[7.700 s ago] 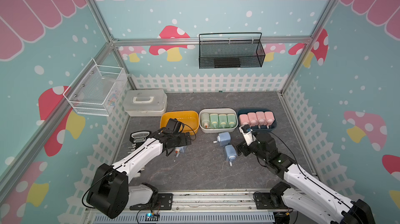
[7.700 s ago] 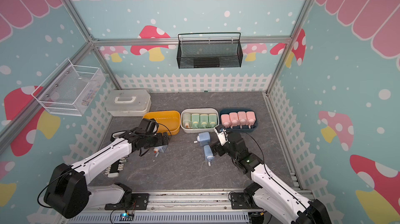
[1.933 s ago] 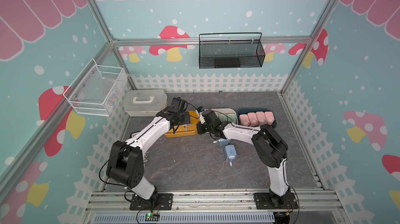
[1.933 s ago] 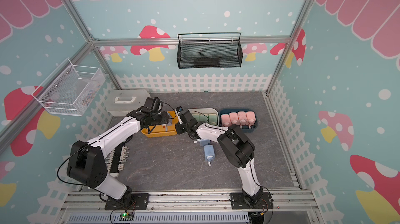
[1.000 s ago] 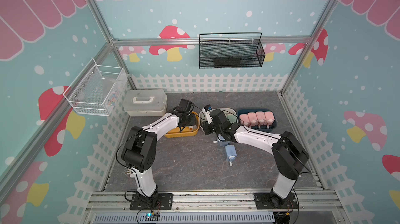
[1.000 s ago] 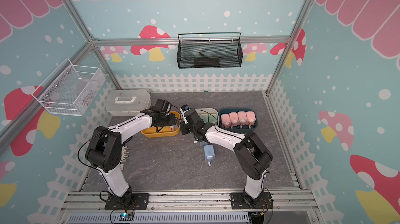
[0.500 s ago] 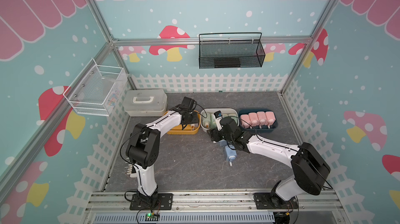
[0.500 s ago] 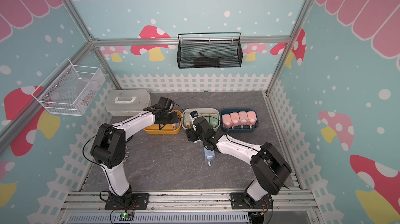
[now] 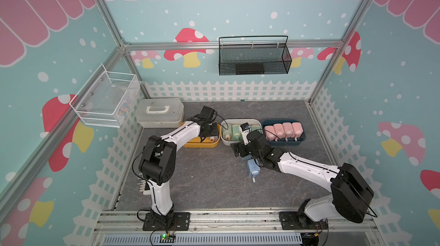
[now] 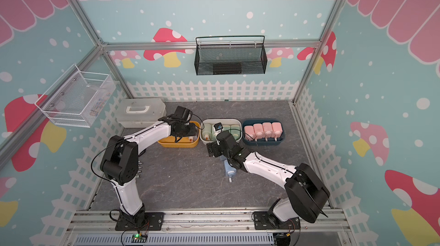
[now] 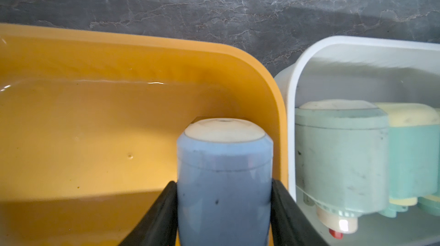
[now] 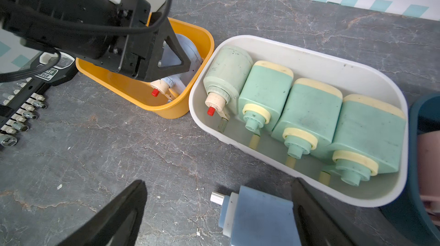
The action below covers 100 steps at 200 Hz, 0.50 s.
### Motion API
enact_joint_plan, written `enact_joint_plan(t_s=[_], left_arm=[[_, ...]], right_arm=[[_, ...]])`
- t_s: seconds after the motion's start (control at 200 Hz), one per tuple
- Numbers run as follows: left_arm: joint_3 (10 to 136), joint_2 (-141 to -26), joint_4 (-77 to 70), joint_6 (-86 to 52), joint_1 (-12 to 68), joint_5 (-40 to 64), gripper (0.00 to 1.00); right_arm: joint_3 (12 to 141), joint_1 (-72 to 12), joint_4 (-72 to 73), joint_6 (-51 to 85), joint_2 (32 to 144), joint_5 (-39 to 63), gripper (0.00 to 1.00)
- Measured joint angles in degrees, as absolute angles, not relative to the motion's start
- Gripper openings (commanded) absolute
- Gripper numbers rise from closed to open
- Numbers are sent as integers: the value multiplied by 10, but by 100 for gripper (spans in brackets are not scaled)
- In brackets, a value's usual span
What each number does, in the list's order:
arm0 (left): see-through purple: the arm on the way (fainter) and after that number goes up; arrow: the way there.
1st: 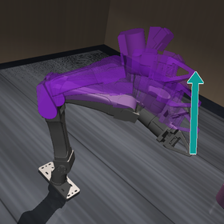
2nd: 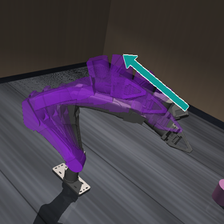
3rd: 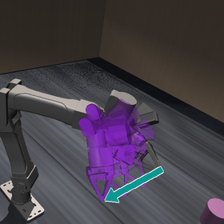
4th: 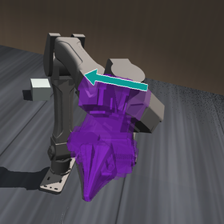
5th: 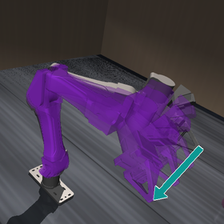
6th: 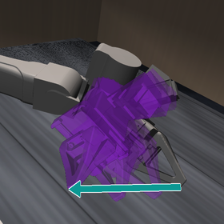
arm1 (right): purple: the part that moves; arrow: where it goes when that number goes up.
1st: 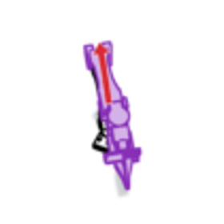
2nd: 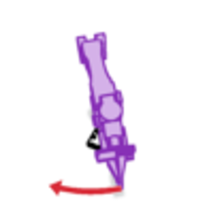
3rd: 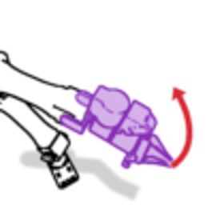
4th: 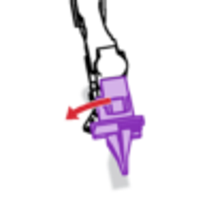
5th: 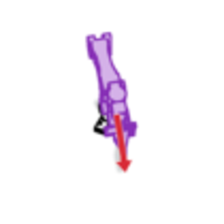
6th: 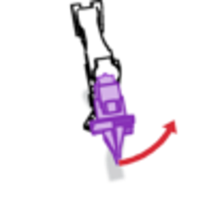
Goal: Place the pencil sharpeners by color into the storage box
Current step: Place the pencil sharpener in the storage box.
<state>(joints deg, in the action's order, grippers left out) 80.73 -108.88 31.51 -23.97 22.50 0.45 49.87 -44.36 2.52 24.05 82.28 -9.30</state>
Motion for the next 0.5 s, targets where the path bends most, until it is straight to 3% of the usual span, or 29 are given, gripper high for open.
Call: enact_joint_plan(t_s=[0.5], left_arm=[[830,-1098,349,-238,225,10,61]], right_arm=[[481,-444,13,234,810,-97,95]])
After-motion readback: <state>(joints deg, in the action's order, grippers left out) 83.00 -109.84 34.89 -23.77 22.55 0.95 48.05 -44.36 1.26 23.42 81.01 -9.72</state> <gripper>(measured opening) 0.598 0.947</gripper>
